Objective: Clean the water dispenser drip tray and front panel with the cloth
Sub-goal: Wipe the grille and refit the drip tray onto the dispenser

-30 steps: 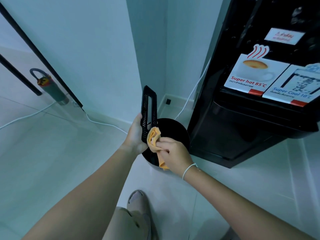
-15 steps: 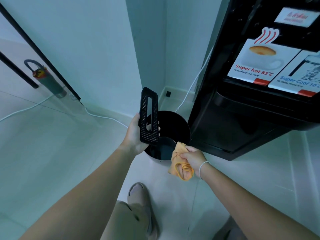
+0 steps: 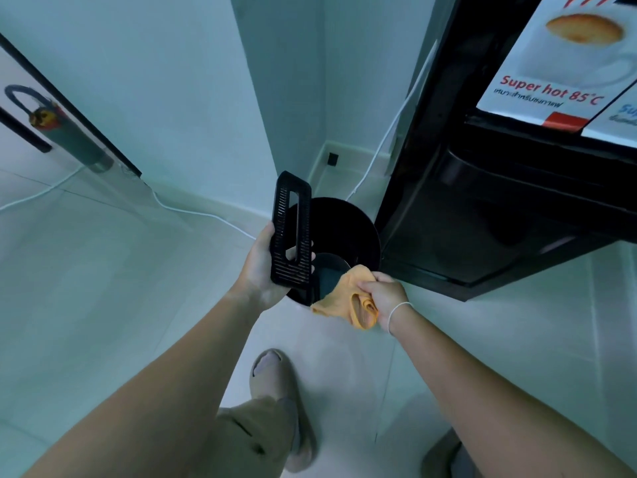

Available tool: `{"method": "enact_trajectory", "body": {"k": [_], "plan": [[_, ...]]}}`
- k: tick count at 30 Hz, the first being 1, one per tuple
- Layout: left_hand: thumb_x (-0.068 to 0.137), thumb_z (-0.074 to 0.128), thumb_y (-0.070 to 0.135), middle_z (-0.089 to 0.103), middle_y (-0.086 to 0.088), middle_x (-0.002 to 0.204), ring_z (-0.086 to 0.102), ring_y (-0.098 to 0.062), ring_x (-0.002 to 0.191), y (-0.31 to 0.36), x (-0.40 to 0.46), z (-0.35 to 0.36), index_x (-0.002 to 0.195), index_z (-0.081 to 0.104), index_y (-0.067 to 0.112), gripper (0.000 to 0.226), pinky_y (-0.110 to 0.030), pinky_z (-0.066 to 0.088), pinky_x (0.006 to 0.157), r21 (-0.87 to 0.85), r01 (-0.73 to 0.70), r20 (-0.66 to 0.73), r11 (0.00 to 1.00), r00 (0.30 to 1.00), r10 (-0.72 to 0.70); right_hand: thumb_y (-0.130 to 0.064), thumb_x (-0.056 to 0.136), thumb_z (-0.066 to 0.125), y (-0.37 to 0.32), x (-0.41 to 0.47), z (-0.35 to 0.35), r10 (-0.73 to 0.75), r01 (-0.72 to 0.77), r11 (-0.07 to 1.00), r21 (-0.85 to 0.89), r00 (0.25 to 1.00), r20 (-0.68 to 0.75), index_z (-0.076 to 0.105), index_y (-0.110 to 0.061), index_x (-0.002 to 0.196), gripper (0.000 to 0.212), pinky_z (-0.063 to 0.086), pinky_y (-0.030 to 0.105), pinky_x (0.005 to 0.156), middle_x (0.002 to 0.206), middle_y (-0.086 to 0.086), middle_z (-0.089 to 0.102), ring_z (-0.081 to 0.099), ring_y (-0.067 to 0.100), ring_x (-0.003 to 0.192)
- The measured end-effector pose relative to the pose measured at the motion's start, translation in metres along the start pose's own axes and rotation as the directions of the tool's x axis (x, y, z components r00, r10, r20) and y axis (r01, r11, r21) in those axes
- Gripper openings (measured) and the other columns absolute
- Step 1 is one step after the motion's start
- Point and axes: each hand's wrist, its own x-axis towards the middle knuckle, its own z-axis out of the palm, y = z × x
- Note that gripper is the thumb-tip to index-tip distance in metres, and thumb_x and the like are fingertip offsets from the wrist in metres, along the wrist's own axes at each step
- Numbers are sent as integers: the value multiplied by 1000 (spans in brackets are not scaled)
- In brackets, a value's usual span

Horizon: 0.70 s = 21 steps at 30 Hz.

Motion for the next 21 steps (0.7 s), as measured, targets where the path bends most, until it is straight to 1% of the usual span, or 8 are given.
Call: {"method": "enact_trajectory", "body": {"k": [3,5,8,10,12,15,18,21], "plan": [[95,31,52,59,-7,87,55,-22,76,-5,3,3,67,73,22,58,-36,45,74,-20,22,-1,1000,1000,-23,2,85,57,-10,1,5,-25,15,990,137,997,69,61,-14,83,16,49,32,67,78,8,62,56,18,68],[95,31,53,61,-7,86,55,-23,77,-8,5,5,74,73,20,57,-37,45,75,-43,40,-9,998,999,-41,0,85,59,-3,4,-1,-6,0,993,115,999,51,63,-9,91,11,49,32,68,78,8,62,56,19,68],[96,29,52,61,-8,88,56,-24,78,-10,8,6,94,65,17,51,-37,46,74,-62,39,-18,997,999,-41,-3,84,61,22,9,-19,55,-55,998,-4,997,-49,60,-1,110,27,50,32,68,81,9,63,58,22,71],[97,30,50,63,-9,86,56,-25,79,-11,10,5,99,63,14,49,-36,47,73,-43,44,-21,998,999,-45,-8,83,64,35,11,-28,82,-85,996,-25,993,-83,57,-2,117,36,53,37,77,94,13,65,62,27,83],[98,30,48,66,-7,77,55,-25,79,-14,10,5,102,61,12,47,-36,46,73,-18,43,-24,999,999,-44,-12,83,64,40,11,-32,93,-97,995,-39,992,-81,55,-6,122,40,53,40,84,107,14,65,62,29,94],[98,30,45,66,-6,69,54,-26,79,-17,7,9,102,61,12,45,-38,44,75,-5,43,-21,999,999,-43,-17,86,59,37,9,-37,74,-92,979,-183,992,-102,52,-10,128,43,50,39,92,119,12,61,59,26,102],[99,30,43,64,-10,82,56,-27,80,-15,3,14,104,62,12,45,-39,44,77,-16,45,-29,999,999,-46,-18,88,54,26,-1,-46,16,-60,962,-265,986,-164,46,-12,133,46,40,29,95,131,7,54,52,24,117],[98,31,45,54,-13,95,58,-29,82,-10,-3,21,120,55,9,49,-40,46,80,-15,64,-27,998,998,-65,-17,87,54,12,-10,-50,-55,0,959,-282,981,-184,47,-11,132,46,37,27,93,132,7,54,50,24,120]]}}
